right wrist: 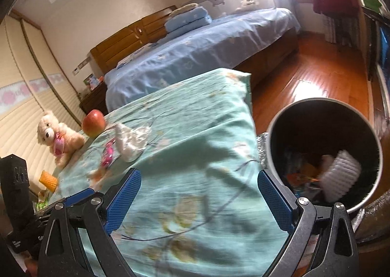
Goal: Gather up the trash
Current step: 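Move both open tools back toward the pink candy bottle and white tissue, then grasp the pink candy bottle with the left tool while the right tool grasps the white tissue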
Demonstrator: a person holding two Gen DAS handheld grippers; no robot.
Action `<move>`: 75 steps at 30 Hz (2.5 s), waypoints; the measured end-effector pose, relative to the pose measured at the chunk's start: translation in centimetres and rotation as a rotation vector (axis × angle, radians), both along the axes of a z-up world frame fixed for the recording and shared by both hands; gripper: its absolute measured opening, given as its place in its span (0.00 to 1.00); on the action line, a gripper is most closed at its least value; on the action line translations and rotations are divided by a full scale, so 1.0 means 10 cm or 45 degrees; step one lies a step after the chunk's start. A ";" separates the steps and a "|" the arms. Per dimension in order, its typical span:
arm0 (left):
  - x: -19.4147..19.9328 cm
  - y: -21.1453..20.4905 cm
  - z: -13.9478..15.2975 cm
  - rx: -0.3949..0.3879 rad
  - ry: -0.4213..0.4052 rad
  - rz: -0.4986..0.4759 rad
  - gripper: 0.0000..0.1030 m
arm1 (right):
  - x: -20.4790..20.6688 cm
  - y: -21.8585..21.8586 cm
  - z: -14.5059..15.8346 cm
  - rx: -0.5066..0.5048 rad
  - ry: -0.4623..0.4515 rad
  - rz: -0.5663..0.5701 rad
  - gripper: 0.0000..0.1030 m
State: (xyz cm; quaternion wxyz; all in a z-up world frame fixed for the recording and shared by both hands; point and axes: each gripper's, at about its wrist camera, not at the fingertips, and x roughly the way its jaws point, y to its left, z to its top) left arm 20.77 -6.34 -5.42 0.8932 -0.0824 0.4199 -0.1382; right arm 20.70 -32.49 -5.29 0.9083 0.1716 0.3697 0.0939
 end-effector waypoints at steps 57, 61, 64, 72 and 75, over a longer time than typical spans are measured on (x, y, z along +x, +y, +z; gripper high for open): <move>0.64 0.98 -0.23 0.117 0.051 0.244 0.70 | 0.68 0.90 -0.12 0.014 0.035 0.276 0.93; 0.75 0.83 -0.22 0.140 0.028 0.172 0.70 | 0.81 1.00 -0.15 0.003 0.049 0.313 0.85; 0.89 0.74 -0.22 0.158 0.013 0.128 0.70 | 0.94 1.06 -0.21 -0.012 0.068 0.338 0.78; 1.09 0.66 -0.28 0.204 0.024 0.138 0.50 | 1.19 1.26 -0.39 -0.024 0.106 0.438 0.47; 1.07 0.67 -0.28 0.188 0.014 0.140 0.44 | 1.19 1.23 -0.40 -0.001 0.098 0.434 0.43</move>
